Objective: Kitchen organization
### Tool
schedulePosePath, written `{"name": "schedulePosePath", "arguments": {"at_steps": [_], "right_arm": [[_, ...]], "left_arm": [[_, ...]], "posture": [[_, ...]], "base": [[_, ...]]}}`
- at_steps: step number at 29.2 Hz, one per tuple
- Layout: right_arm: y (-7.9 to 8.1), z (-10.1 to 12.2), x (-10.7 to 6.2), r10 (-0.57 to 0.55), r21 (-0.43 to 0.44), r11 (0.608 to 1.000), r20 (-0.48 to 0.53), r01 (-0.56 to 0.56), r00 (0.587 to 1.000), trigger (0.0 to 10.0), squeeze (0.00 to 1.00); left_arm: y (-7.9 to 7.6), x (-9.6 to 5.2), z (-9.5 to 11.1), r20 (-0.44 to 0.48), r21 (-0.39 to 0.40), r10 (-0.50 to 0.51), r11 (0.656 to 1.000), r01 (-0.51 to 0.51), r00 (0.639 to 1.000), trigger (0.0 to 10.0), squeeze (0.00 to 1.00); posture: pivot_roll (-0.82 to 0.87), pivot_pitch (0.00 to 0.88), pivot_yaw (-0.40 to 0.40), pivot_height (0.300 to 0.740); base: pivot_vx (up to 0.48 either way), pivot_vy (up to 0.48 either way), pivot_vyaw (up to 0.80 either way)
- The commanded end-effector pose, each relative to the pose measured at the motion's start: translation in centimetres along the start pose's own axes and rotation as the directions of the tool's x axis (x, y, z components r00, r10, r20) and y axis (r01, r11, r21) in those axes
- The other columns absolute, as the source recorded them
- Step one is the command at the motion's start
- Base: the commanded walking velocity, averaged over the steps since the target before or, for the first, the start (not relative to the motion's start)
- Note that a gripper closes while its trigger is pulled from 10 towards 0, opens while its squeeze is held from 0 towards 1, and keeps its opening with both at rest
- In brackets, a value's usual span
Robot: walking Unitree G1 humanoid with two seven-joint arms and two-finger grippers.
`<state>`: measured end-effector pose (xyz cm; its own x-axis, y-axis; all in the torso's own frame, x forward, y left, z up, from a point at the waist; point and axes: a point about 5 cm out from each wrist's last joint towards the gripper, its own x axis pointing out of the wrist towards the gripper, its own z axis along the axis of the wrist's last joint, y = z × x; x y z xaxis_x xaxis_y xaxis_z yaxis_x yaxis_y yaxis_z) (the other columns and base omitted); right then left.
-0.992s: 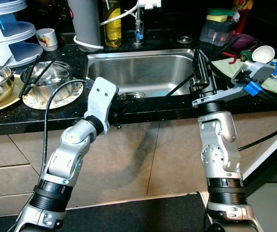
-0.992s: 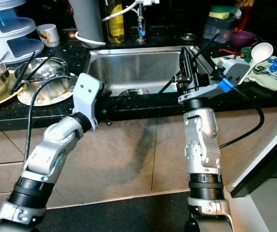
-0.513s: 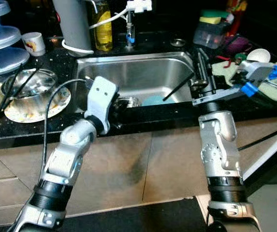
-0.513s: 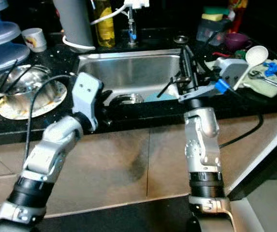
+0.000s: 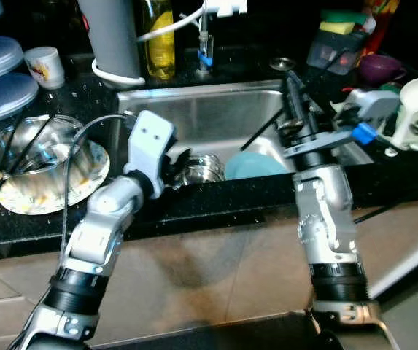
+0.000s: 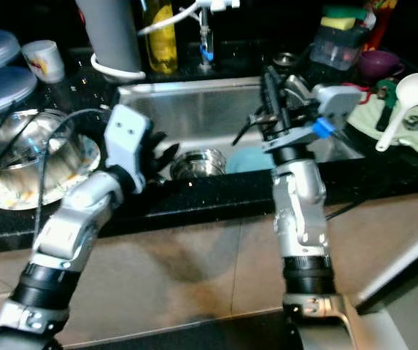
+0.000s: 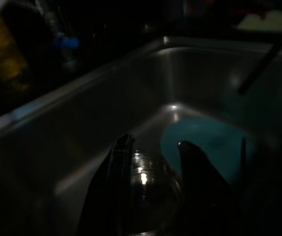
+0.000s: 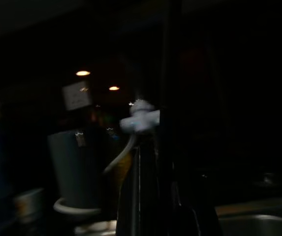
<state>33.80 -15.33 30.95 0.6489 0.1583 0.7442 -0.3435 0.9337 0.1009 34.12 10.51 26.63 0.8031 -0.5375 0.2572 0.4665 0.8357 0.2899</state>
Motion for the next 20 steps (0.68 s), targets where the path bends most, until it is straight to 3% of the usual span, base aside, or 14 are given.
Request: {"name": "schedulePosePath", "arguments": {"at_steps": [1, 11, 14, 20], "right_arm": [[0.4, 0.2, 0.2, 0.013, 0.004, 1.0, 0.017, -0.013, 1.0, 10.0, 0.0], [-0.2, -0.1, 0.3, 0.008, -0.02, 1.0, 0.01, -0.008, 1.0, 10.0, 0.0], [-1.6, -1.9, 0.8, -0.03, -0.039, 0.999, -0.122, 0.025, 0.992, 10.0, 0.0], [-2.1, -2.7, 1.3, -0.019, -0.057, 0.998, -0.185, 0.009, 0.982, 10.0, 0.0]], "left_arm": [[0.0, -0.3, -0.2, -0.008, 0.007, -0.003, 1.0, 0.003, 1.0, 10.0, 0.0], [-0.8, -0.1, -0.6, -0.039, 0.025, -0.045, 0.999, 0.046, 0.998, 10.0, 0.0], [-1.1, -0.1, -0.6, -0.037, 0.03, -0.059, 0.998, 0.06, 0.998, 10.0, 0.0], [-1.0, -0.1, -0.6, -0.038, 0.03, -0.052, 0.998, 0.053, 0.998, 10.0, 0.0]], "posture": [[-0.04, 0.155, 0.0, 0.74], [-0.04, 0.157, 0.005, 0.74], [-0.03, 0.16, 0.005, 0.74], [-0.03, 0.156, 0.004, 0.74]], "base": [[0.33, 0.0, 0.0], [0.0, 0.0, 0.0], [0.0, 0.0, 0.0], [0.0, 0.0, 0.0]]}}
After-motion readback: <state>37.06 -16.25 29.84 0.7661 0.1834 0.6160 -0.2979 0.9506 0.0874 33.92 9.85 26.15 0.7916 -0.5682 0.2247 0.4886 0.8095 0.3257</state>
